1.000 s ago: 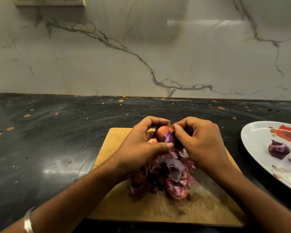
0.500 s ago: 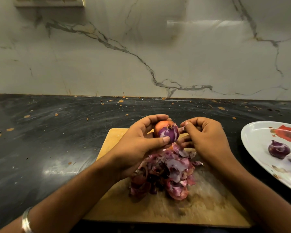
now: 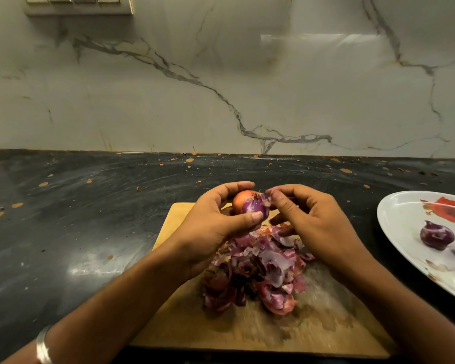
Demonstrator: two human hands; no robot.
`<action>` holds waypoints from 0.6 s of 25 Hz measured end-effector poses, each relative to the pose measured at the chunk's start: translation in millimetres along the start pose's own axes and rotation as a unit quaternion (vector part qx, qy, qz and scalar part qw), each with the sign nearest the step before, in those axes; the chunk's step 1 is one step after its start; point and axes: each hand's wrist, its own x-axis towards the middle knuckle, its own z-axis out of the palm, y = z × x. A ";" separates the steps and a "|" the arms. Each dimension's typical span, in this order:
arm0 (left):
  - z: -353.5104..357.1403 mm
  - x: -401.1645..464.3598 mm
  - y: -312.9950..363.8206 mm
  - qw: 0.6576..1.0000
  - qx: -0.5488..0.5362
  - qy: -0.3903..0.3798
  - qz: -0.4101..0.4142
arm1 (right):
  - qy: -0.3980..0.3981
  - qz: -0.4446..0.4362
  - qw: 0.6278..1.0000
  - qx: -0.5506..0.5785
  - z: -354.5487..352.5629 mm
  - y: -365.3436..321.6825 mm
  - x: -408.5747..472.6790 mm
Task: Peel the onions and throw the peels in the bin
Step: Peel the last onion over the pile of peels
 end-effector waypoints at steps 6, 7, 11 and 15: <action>-0.1 0.4 -1.6 1.000 0.024 0.010 -0.001 | 0.028 0.011 0.999 -0.029 0.7 4.0 0.5; -0.2 0.3 -0.9 1.000 0.027 0.011 -0.002 | 0.042 0.003 0.998 -0.045 0.8 4.0 0.8; 0.8 -1.2 0.1 1.000 0.017 -0.004 -0.002 | -0.029 0.018 0.999 -0.019 4.9 1.7 -2.7; 2.2 -3.1 1.9 1.000 0.025 -0.009 0.001 | -0.054 0.039 0.998 0.011 8.8 3.6 -0.9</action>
